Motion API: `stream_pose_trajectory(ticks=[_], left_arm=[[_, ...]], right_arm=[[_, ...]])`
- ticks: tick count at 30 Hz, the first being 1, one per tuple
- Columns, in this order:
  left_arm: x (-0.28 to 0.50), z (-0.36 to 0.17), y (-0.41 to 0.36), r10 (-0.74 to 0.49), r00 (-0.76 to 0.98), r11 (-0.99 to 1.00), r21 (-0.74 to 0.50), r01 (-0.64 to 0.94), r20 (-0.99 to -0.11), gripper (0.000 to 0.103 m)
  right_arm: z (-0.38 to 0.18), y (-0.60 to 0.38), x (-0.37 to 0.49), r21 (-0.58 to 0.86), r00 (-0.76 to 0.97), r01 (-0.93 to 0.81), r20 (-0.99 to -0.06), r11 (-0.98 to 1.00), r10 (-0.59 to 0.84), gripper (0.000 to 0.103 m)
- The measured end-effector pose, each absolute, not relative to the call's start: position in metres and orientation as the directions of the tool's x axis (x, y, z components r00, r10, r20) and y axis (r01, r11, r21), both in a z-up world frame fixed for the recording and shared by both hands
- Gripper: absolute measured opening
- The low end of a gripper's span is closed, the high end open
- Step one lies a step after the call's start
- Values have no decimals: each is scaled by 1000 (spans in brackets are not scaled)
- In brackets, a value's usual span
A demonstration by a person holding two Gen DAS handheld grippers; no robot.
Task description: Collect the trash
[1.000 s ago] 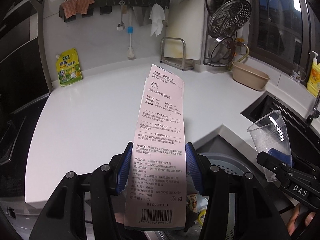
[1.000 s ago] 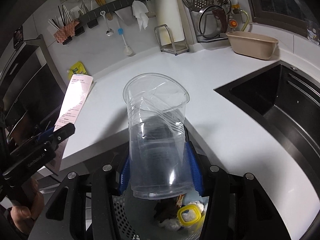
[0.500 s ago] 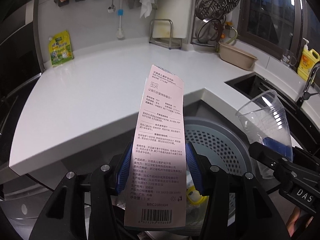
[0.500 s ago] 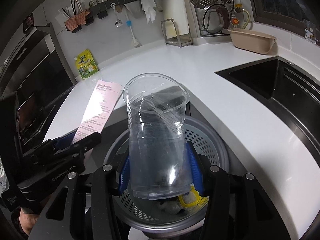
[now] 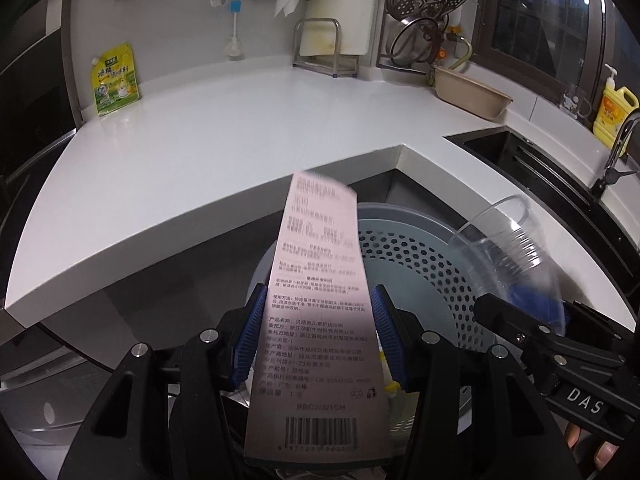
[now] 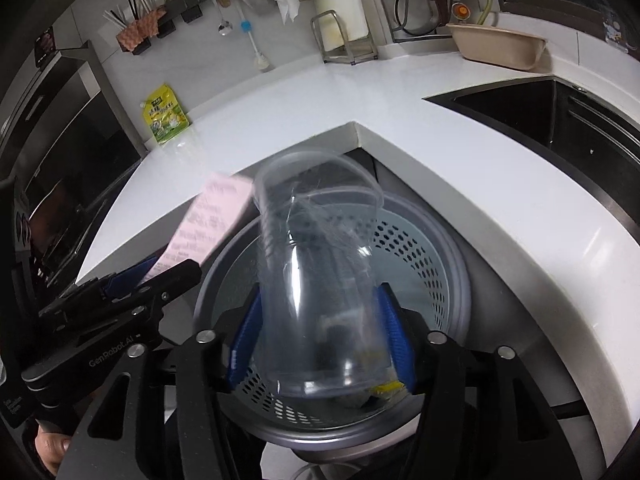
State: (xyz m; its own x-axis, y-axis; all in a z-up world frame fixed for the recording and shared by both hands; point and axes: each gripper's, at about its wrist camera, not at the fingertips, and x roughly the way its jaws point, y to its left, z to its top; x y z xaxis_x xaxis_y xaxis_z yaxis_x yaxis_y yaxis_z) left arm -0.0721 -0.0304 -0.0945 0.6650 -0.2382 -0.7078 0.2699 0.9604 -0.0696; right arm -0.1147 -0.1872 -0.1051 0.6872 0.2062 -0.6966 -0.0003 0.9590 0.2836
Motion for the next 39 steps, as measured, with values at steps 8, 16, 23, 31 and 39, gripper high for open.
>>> stream_pose_trajectory(ticks=[8,16,23,31,39], left_arm=[[-70,-98,-27,-227,662,965,-72,253,-715,72],[-71,-95,-24,-197,683,972,-49,230,-704,76],[-71,-92,-21,-174,693,978,-38,207,-700,79],[-72,-87,-21,-161,707,980,-27,197,-689,88],[-75,-83,-20,-152,718,982,-19,191,-680,94]], right_arm=[[-106,-193,-119,288,704,24,-685,957,188,77],[-104,-192,-125,257,720,30,-676,966,158,77],[-101,-192,-128,236,728,44,-673,971,130,77],[-99,-194,-128,216,733,59,-672,975,104,77],[-99,-196,-129,215,734,66,-672,974,98,77]])
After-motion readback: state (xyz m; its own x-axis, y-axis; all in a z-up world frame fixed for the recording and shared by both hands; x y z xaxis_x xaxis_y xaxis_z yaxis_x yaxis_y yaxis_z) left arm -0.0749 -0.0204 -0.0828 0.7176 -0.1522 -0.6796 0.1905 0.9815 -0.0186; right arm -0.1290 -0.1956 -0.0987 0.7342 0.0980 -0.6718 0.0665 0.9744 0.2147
